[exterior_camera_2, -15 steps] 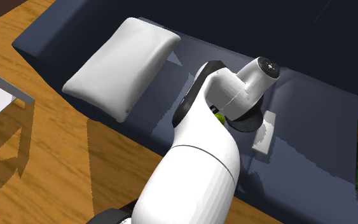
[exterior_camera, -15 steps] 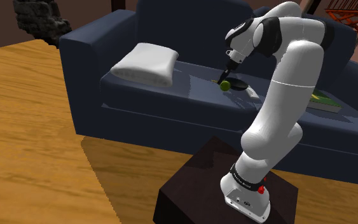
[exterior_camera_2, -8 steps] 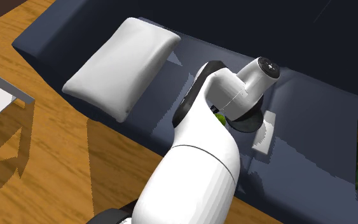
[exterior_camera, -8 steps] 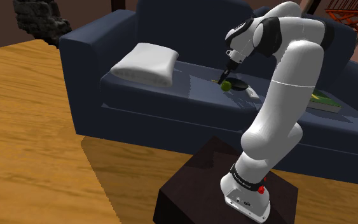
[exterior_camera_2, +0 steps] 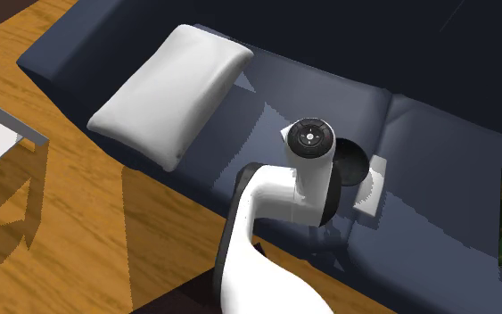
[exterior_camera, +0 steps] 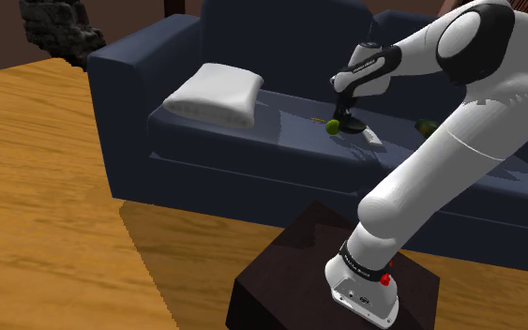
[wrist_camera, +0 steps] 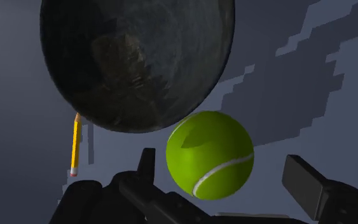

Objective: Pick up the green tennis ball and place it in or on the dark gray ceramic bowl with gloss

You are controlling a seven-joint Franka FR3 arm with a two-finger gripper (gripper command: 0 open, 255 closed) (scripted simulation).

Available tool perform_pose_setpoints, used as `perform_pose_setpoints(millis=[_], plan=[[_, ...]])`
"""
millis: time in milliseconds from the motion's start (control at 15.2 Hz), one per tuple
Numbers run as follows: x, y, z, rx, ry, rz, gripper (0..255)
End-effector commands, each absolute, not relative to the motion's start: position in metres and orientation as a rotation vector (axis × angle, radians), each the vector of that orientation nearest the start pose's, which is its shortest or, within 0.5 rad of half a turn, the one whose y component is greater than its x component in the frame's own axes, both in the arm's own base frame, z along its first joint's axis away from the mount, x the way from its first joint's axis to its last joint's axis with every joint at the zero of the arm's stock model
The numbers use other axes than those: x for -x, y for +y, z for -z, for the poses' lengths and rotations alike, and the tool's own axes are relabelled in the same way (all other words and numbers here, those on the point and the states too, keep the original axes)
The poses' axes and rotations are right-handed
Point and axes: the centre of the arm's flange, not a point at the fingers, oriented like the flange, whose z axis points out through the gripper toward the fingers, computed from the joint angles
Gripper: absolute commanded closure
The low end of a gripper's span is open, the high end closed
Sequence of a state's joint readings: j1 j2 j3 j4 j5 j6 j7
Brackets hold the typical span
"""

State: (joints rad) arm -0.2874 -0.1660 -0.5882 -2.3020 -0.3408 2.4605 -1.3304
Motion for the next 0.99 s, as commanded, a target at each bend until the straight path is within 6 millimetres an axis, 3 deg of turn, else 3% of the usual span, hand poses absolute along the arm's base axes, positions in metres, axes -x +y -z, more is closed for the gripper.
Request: perform_pose_setpoints(millis=[0, 396, 924], plan=[[-0.324, -0.39, -0.43, 3.295, -1.351, -0.066, 0], [-0.328, -0.404, -0.398, 3.295, -1.351, -0.066, 0], [-0.328, -0.404, -0.398, 3.295, -1.351, -0.067, 0]])
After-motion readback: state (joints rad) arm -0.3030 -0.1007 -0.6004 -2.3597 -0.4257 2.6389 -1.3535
